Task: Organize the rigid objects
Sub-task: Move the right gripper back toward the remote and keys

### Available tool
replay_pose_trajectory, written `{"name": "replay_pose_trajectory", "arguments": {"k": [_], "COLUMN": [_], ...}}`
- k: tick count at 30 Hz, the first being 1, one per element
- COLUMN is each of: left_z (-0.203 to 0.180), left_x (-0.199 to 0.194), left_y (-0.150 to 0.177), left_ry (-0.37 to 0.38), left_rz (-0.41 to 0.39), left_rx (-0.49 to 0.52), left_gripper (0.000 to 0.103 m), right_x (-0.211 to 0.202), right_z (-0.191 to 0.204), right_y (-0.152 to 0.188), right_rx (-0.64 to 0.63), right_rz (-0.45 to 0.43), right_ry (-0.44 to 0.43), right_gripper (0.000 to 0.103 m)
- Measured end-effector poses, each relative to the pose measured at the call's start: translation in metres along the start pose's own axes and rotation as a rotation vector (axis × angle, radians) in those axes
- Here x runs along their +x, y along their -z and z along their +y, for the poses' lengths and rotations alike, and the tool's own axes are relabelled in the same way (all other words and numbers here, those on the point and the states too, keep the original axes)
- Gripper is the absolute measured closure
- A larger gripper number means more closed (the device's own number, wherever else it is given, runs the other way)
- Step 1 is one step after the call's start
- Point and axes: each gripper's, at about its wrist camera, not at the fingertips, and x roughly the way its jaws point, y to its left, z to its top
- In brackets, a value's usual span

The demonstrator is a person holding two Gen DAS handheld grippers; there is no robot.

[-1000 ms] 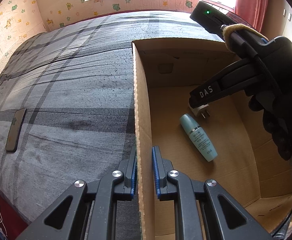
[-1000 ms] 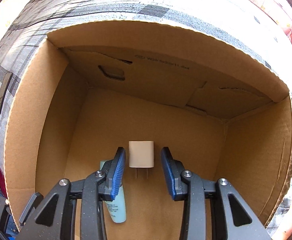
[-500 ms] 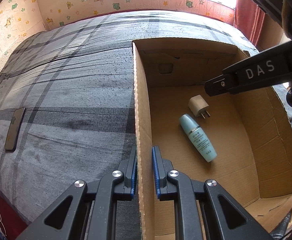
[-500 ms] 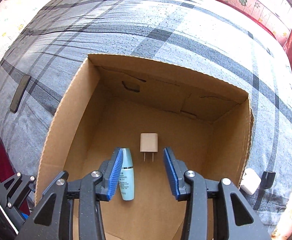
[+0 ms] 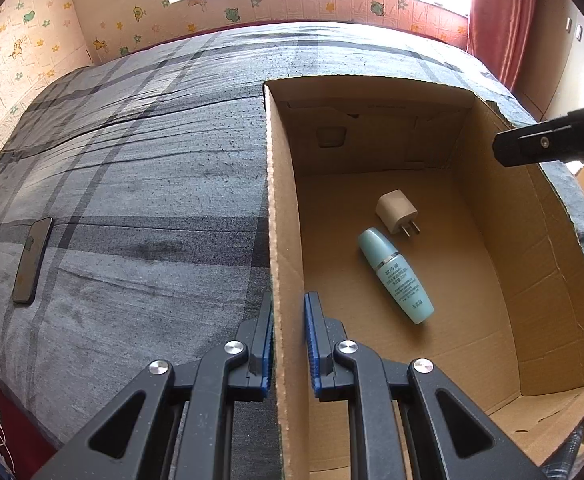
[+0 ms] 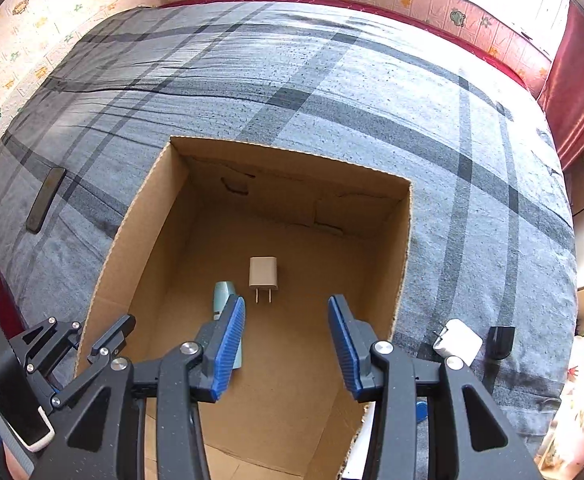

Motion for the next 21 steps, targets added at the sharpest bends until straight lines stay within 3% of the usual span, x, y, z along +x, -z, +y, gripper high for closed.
{"name": "replay_pose_trajectory", "arguments": {"k": [10,19,21], "left_z": [0.0,-0.001,-0.001], "left_x": [0.0,0.0,0.0], "left_y": [0.0,0.0,0.0], "left_ry": [-0.004,-0.007,-0.008], "left_rz": [0.0,0.0,0.0], "left_rx": [0.001,0.006,0.005], "left_gripper": [0.088,0.088,0.088], "right_x": [-0.03,-0.036,-0.034], "right_z": [-0.041,-0.091,-0.103], "right_y": [0.023,0.055,0.063], "right_rx": [0.06,0.136,0.156], "right_rz": [-0.039,-0.031,-0.024], "right_ry": [0.025,0.068,0.072], "right_gripper": [0.051,0.037,0.024]}}
